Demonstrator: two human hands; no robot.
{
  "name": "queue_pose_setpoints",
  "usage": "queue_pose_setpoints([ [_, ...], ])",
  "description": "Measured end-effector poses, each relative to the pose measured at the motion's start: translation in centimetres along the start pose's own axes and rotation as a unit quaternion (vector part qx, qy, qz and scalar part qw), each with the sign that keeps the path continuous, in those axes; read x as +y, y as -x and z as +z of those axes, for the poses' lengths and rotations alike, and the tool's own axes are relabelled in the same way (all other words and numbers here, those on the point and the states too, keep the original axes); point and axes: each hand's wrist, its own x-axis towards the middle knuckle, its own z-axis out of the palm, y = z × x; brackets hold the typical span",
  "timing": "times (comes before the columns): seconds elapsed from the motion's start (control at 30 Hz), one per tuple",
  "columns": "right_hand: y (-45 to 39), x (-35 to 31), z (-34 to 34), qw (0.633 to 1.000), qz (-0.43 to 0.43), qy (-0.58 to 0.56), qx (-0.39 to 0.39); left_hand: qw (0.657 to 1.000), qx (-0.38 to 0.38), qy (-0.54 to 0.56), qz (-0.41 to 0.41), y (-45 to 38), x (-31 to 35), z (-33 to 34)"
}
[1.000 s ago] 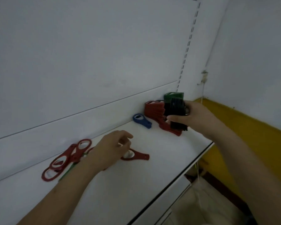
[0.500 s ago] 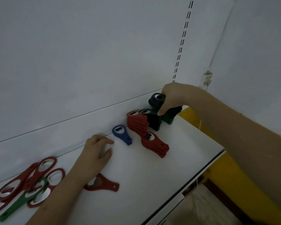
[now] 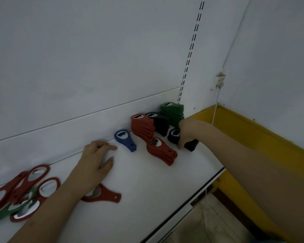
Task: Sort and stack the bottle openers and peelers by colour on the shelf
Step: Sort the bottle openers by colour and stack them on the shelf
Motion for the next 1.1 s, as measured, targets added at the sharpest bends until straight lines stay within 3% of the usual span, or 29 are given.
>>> queue_pose_setpoints([
  [0.53, -0.8, -0.8, 1.6, 0.992, 0.008, -0.088, 0.095, 1.0, 0.004, 0.002, 0.019, 0.0, -0.4, 0.2],
  [0.7, 2.6, -0.3, -0.3, 0.996, 0.018, -0.037, 0.082, 1.0, -0.002, 0.004, 0.014, -0.2, 0.0, 0.1],
  [0.8, 6.7, 0.7, -2.0, 0.967, 0.035, -0.106, 0.228, 1.0, -0.022, 0.016, 0.011, -0.1, 0.5, -0.5],
  [0.87, 9.2, -0.6, -2.3, 0.919, -0.02, -0.199, 0.34, 0.998, -0.055, 0.005, 0.014, 0.0, 1.0, -1.5],
  [0.9, 10.3, -2.2, -2.0, 0.898, -0.071, -0.243, 0.361, 0.997, -0.072, -0.006, 0.018, 0.1, 1.3, -2.3],
  [1.0, 12.0, -8.7, 0.8, 0.893, -0.217, -0.282, 0.275, 0.992, -0.118, -0.032, 0.011, 0.8, 1.8, -5.3],
  [1.1, 10.7, -14.4, 5.4, 0.922, -0.25, -0.237, 0.176, 0.992, -0.111, -0.059, -0.025, 3.4, 1.3, -9.1],
])
